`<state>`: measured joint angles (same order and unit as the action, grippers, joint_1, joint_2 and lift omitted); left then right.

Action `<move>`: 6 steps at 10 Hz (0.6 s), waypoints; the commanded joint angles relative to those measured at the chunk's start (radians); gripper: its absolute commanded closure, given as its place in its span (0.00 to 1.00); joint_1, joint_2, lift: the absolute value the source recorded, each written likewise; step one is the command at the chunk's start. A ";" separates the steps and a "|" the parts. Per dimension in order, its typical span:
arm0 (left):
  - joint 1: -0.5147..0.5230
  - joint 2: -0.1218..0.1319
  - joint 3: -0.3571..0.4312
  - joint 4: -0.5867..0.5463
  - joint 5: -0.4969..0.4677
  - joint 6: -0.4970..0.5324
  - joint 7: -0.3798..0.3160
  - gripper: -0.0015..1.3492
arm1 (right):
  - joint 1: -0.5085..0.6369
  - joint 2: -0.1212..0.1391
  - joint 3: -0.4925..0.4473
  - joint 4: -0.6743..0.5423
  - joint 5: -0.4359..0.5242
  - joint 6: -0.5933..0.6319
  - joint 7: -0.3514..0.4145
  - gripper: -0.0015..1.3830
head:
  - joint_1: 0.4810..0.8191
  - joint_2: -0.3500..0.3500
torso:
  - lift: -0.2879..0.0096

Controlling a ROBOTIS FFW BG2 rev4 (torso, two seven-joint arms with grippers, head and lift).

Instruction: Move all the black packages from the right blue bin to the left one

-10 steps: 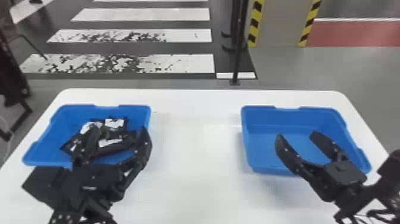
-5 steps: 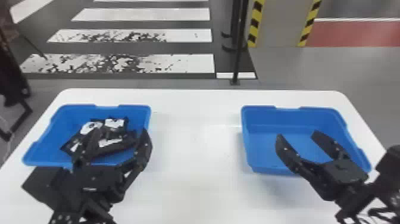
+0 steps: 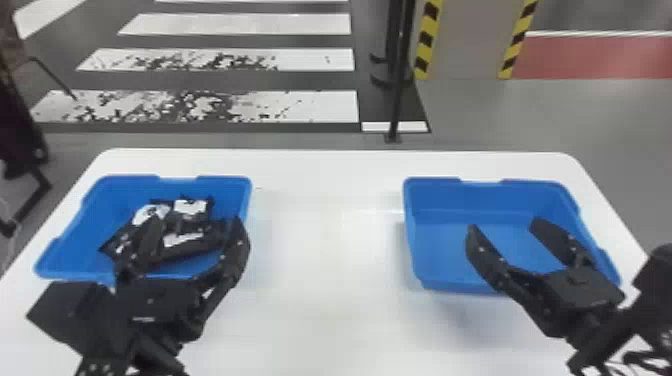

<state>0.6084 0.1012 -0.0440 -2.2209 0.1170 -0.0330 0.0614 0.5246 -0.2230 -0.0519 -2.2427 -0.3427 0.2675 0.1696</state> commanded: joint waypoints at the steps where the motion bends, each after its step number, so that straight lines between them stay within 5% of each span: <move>1: 0.003 0.000 0.000 -0.004 0.001 -0.006 0.000 0.08 | 0.001 -0.001 0.000 -0.007 0.014 0.000 -0.007 0.09 | 0.63 0.53 | 0.37; 6: 0.003 0.000 0.000 -0.006 0.009 -0.031 0.000 0.07 | 0.015 -0.002 0.002 -0.031 0.030 0.005 -0.042 0.09 | 0.63 0.52 | 0.37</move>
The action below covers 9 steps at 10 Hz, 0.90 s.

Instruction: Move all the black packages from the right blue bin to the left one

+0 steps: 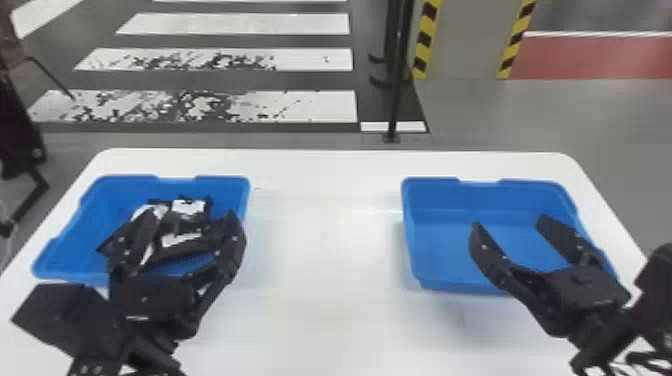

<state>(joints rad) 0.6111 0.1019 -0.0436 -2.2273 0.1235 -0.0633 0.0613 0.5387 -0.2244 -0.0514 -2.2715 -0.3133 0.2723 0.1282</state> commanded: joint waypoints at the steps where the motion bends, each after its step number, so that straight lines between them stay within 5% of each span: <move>1: -0.002 0.001 0.002 0.000 0.004 -0.001 0.000 0.07 | 0.004 0.000 0.002 -0.005 0.000 -0.010 -0.007 0.09 | 0.63 0.51 | 0.37; 9: -0.010 0.021 -0.022 0.000 0.022 0.009 0.000 0.08 | -0.006 -0.016 0.024 0.002 -0.008 -0.037 -0.012 0.09 | 0.63 0.51 | 0.37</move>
